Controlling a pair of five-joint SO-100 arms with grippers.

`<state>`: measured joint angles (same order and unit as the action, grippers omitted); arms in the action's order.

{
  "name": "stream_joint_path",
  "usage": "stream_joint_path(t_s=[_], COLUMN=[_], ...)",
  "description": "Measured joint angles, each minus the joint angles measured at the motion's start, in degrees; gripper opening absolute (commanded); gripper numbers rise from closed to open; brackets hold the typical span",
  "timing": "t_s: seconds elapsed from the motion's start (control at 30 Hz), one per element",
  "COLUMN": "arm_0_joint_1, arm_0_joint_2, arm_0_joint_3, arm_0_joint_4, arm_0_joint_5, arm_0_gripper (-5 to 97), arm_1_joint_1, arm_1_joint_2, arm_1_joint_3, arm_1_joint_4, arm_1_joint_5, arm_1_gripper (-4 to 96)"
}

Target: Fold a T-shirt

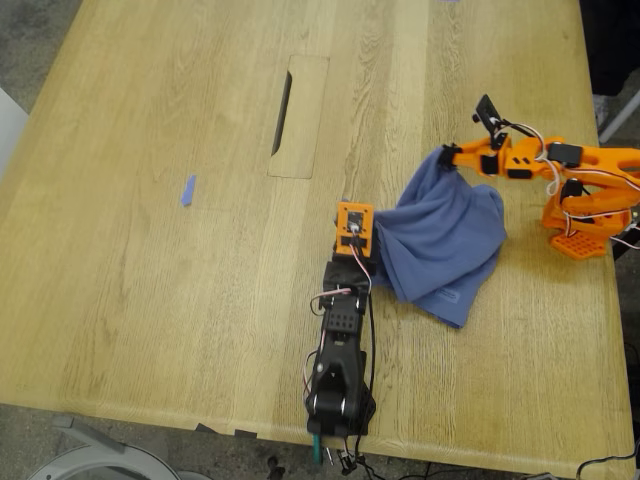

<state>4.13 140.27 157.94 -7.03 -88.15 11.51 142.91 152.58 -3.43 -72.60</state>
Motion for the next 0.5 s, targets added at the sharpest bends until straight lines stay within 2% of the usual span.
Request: stream_joint_path(t_s=[0.2, 0.5], arm_0_joint_1=[-3.34, -8.79], arm_0_joint_2=[-24.17, -42.89], arm_0_joint_3=[-8.35, -22.41], arm_0_joint_4=[-13.71, -19.25], arm_0_joint_5=[0.0, 0.0], arm_0_gripper=[0, 0], arm_1_joint_1=[3.25, 6.94], arm_1_joint_2=[-19.07, -44.21], arm_1_joint_3=[-4.13, -22.76], arm_1_joint_4=[-14.24, -27.07], arm_1_joint_5=[-0.09, -0.7], arm_1_gripper=[0.1, 0.1])
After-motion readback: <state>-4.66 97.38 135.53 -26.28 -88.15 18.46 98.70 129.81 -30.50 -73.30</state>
